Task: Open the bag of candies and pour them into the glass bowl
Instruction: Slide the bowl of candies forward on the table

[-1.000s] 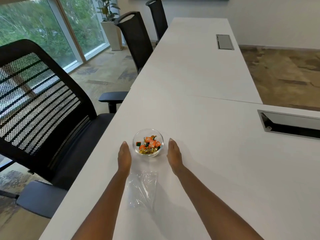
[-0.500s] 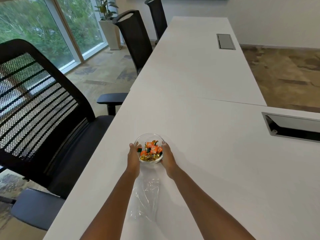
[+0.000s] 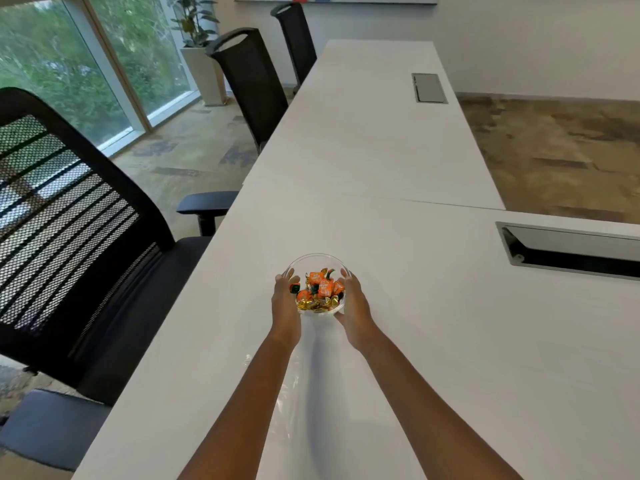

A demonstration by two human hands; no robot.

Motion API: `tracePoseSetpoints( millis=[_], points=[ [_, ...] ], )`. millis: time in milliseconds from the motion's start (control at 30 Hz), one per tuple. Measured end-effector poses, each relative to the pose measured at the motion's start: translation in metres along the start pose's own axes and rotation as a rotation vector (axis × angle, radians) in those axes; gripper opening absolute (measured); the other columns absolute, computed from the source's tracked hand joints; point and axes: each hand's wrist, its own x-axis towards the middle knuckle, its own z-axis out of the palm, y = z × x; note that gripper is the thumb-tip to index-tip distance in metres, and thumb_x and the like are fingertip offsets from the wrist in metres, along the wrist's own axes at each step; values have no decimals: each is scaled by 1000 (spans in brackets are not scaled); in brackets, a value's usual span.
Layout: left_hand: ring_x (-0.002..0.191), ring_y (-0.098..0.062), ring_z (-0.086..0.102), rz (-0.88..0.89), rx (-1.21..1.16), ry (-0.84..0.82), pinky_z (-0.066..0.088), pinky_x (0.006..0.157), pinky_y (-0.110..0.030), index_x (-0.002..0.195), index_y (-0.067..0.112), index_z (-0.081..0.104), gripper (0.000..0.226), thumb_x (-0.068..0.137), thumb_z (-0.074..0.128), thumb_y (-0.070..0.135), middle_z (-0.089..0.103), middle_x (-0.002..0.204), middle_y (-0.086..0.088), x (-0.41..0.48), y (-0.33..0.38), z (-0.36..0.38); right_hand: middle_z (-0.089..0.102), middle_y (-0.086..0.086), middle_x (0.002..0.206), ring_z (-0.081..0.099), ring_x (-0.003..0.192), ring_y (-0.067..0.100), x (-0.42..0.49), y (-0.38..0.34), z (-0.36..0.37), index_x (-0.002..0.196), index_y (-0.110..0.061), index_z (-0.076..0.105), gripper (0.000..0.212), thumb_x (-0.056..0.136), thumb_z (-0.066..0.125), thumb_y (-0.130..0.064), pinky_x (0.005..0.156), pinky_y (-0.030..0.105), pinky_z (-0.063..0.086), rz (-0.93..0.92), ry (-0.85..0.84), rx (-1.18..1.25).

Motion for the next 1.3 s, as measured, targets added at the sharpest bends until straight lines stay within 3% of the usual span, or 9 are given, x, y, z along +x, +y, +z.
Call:
tracePoseSetpoints(
  millis=[167,467,800,900,1000,1300],
  points=[
    [133,-32,36,-13,-8,-95,29,113,-50,139,15,32,49,98,19,39,35,147,-14,-24,-6,42,44,-1,115,45,103,17,-24,-29,-35,136,-22,38,40,96,32,-20,89,34,40,-16,77,-13],
    [133,-32,37,-60,33,-182,30,113,-49,138,15,34,47,99,21,36,35,147,-14,-60,-22,107,42,0,114,41,102,15,-55,-62,-99,136,-20,38,40,97,32,-22,87,35,38,-48,195,-11],
    [131,-30,39,-97,174,-207,28,115,-47,135,15,37,46,98,18,34,40,144,-14,-72,-56,141,42,9,142,45,112,21,-61,-57,-148,138,-22,36,41,97,29,-22,94,38,41,-25,289,-17],
    [131,-28,39,-108,208,-193,28,113,-43,135,15,37,45,99,18,33,41,143,-14,-73,-68,143,40,9,144,42,127,26,-53,-46,-161,138,-20,35,42,97,28,-23,100,38,39,-11,313,-40],
    [131,-27,38,-103,241,-181,28,111,-39,135,13,37,44,99,19,31,42,142,-15,-75,-81,143,40,10,144,41,130,27,-43,-32,-172,137,-19,36,42,96,29,-22,111,42,34,-2,332,-98],
    [129,-26,39,-118,298,-148,28,107,-36,133,12,40,43,99,20,29,44,140,-14,-76,-104,137,40,11,144,40,130,27,-38,-8,-186,136,-19,38,42,95,31,-21,111,40,35,34,330,-118]
  ],
)
